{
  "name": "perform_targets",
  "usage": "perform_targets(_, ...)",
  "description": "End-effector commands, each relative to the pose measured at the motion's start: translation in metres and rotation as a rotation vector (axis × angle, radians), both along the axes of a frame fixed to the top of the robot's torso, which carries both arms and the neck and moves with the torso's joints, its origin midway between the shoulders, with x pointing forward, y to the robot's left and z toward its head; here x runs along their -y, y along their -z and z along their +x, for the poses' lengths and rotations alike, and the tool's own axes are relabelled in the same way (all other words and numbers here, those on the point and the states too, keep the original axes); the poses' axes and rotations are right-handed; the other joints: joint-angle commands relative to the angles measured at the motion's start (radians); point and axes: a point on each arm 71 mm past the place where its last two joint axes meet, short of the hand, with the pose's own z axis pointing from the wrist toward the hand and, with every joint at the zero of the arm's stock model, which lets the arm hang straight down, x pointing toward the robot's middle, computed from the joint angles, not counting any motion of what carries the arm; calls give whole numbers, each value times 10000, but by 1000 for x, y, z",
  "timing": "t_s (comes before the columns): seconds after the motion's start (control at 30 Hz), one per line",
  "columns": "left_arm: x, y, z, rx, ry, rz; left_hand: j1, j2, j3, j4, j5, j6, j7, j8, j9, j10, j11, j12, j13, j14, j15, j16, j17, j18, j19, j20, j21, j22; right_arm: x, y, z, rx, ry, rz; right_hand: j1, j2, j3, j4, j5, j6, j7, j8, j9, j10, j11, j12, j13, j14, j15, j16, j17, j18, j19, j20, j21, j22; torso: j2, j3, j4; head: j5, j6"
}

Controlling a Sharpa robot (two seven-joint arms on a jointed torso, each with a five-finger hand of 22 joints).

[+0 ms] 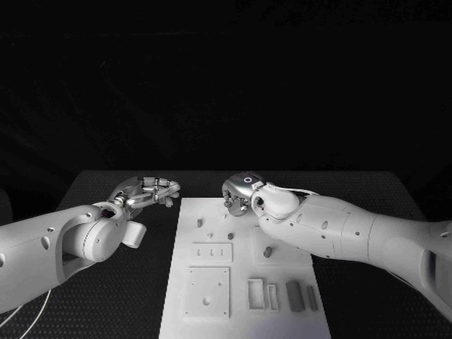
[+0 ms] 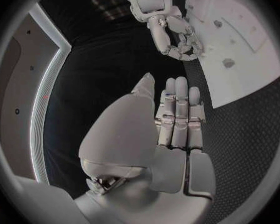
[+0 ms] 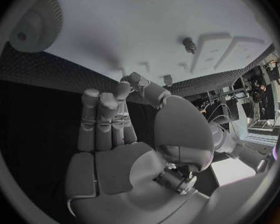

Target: Assemble the parts on the task board

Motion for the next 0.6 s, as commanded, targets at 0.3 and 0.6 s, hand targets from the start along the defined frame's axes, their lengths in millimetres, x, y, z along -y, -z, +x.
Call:
perform_targets(0.3, 3, -2, 0, 50, 128, -113, -10, -12, 54, 18, -31, -2, 62, -68, 16, -19, 42, -63, 18, -35, 18, -48, -13, 110, -11, -95, 64, -20, -2, 3, 0, -161, -102, -266, 27, 19, 86, -4, 31, 334, -157, 92, 216, 24, -25, 27, -6, 20, -61, 65, -15, 145, 7, -81, 47, 172, -3, -1, -6, 18, -13)
perform_targets(0.6, 3, -2, 0, 47, 127, -110, -12, -16, 52, 18, -32, -7, 65, -76, 19, -18, 43, -71, 21, -34, 17, -48, -13, 103, -12, -102, 69, -26, -3, 3, 0, -239, -92, -180, 11, 8, 99, -14, 31, 272, -139, 62, 223, -22, -6, -2, -22, -6, -58, 64, -34, 145, -19, -83, 45, 161, -5, -2, -13, 48, -23)
